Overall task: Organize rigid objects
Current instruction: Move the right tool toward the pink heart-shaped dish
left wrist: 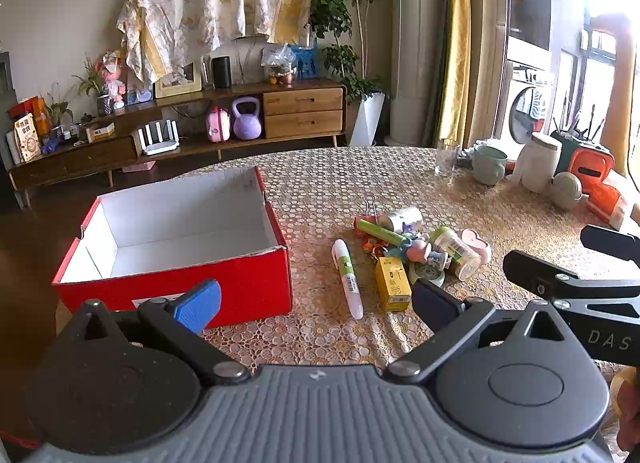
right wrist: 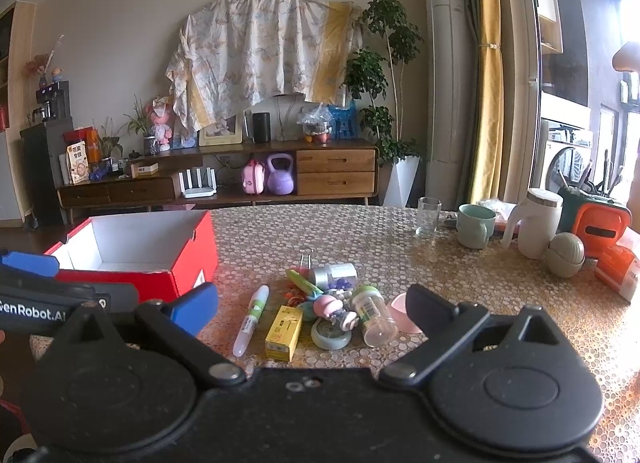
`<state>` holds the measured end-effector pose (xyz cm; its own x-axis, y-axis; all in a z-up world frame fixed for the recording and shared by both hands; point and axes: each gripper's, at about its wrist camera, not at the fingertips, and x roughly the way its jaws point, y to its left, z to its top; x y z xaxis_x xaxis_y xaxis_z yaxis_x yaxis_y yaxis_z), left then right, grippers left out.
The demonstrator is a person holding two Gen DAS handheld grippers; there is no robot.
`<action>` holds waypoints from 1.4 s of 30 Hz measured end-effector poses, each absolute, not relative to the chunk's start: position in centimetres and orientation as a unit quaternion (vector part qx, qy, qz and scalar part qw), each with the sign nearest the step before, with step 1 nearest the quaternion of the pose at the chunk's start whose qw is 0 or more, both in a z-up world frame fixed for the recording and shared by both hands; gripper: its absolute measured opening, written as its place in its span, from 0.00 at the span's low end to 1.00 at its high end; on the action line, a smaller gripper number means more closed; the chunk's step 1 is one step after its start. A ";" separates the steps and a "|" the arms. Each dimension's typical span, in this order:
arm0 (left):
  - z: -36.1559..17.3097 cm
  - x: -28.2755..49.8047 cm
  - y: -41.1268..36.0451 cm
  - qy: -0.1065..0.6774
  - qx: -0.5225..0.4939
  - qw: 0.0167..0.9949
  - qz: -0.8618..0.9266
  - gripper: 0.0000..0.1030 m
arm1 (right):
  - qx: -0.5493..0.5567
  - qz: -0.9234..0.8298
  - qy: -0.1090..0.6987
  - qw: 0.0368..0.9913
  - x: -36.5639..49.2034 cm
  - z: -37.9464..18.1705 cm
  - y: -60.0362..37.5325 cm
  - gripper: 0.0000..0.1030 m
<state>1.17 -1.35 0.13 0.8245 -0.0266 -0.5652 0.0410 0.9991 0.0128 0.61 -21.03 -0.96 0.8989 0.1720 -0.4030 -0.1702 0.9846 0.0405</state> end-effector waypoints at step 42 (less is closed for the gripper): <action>-10.6 16.0 -8.6 0.383 0.040 0.921 -0.050 0.99 | -0.054 0.064 0.338 0.938 18.5 -10.6 -29.9 0.81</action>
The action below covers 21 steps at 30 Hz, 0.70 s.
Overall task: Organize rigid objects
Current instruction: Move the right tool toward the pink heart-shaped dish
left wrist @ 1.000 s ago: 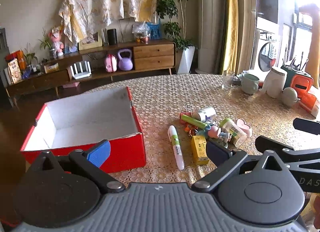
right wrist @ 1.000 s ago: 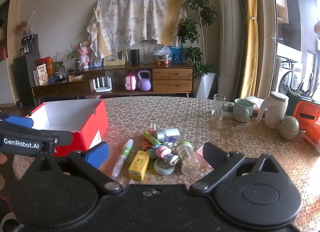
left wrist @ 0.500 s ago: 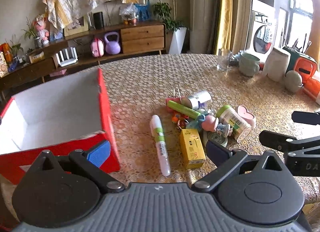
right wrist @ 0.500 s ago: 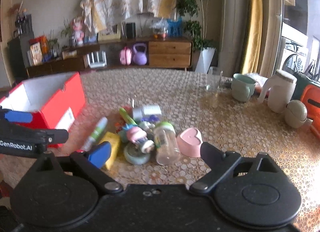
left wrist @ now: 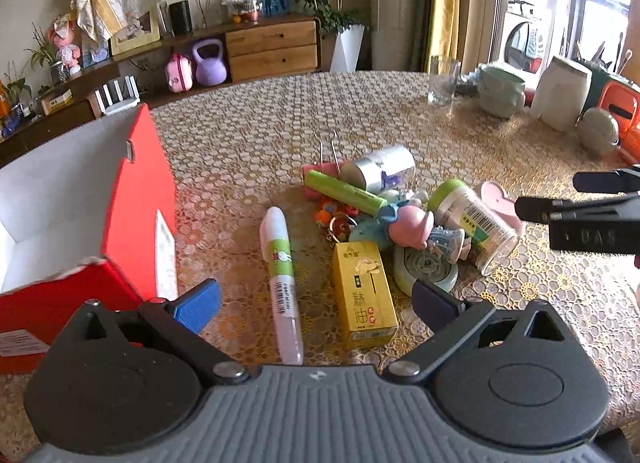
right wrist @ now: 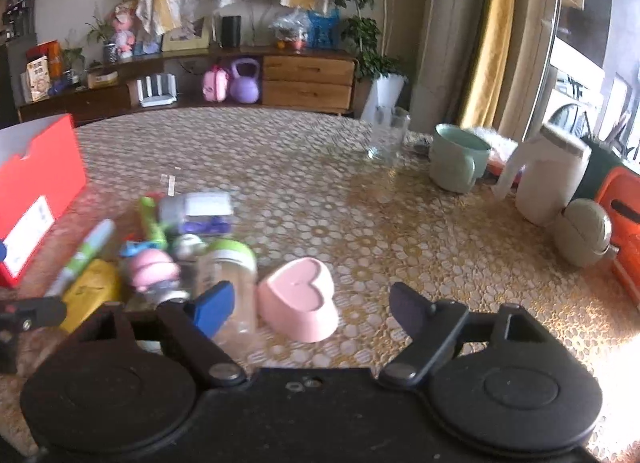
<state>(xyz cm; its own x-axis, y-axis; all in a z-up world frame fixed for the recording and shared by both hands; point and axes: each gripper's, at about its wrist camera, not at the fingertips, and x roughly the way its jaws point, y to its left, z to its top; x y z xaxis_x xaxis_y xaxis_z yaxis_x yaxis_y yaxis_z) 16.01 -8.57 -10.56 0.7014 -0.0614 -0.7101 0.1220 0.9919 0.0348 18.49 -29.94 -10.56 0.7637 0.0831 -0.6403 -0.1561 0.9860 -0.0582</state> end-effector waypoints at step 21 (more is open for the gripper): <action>-13.5 18.0 -10.2 0.410 0.049 0.908 -0.066 0.84 | -0.008 0.104 0.369 0.924 23.6 -14.0 -31.2 0.74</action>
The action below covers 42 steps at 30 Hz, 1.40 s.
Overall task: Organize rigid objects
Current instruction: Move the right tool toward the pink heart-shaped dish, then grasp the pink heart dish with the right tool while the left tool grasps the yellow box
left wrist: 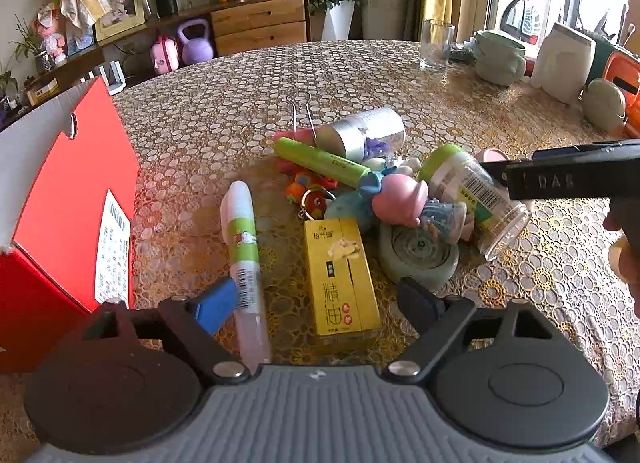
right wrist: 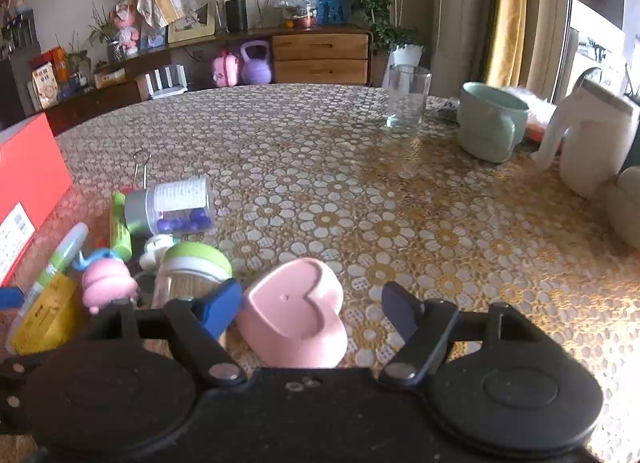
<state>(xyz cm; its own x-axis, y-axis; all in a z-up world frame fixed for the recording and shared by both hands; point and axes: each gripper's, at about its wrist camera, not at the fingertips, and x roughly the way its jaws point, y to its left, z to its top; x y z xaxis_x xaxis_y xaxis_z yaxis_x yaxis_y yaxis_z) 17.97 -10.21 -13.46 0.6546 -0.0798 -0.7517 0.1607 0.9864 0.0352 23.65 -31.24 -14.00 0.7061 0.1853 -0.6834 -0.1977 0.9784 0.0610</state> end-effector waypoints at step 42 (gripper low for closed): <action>-13.3 18.1 -11.2 0.403 0.071 0.909 -0.087 0.29 | -0.071 0.170 0.333 0.925 21.3 -14.0 -31.0 0.54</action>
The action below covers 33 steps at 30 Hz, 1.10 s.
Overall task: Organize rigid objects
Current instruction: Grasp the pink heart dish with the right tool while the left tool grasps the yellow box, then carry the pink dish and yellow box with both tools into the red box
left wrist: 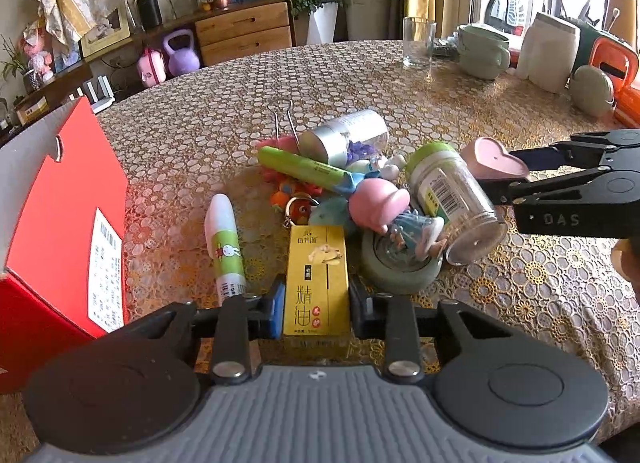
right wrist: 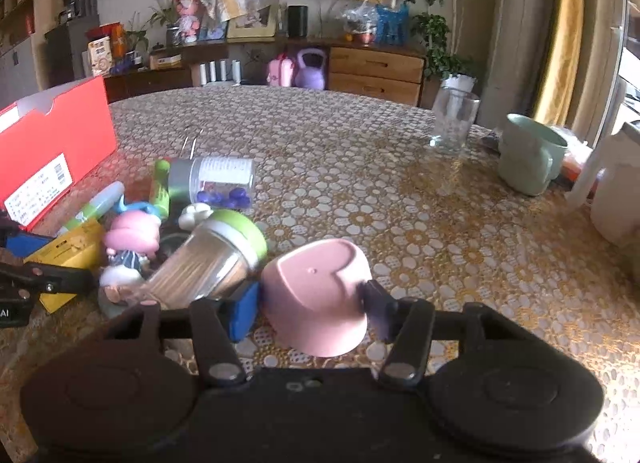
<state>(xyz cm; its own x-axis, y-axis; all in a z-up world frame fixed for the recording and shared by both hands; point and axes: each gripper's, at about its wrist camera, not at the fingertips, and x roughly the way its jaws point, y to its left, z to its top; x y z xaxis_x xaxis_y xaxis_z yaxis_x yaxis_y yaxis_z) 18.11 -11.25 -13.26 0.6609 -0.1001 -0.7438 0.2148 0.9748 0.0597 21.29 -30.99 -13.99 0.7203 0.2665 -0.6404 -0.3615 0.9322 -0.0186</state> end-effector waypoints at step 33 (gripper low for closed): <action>-10.4 13.8 -6.8 0.441 0.027 0.879 -0.176 0.16 | -0.067 0.168 0.315 0.932 13.9 -6.3 -27.9 0.54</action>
<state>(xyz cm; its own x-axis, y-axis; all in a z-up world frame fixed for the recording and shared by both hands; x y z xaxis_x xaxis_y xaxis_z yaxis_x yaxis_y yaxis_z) 13.85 -6.79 -10.43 0.5483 -0.2862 -0.7858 0.3346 0.9362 -0.1076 13.87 -27.85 -6.32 0.7446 0.2707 -0.6102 -0.3556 0.9344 -0.0195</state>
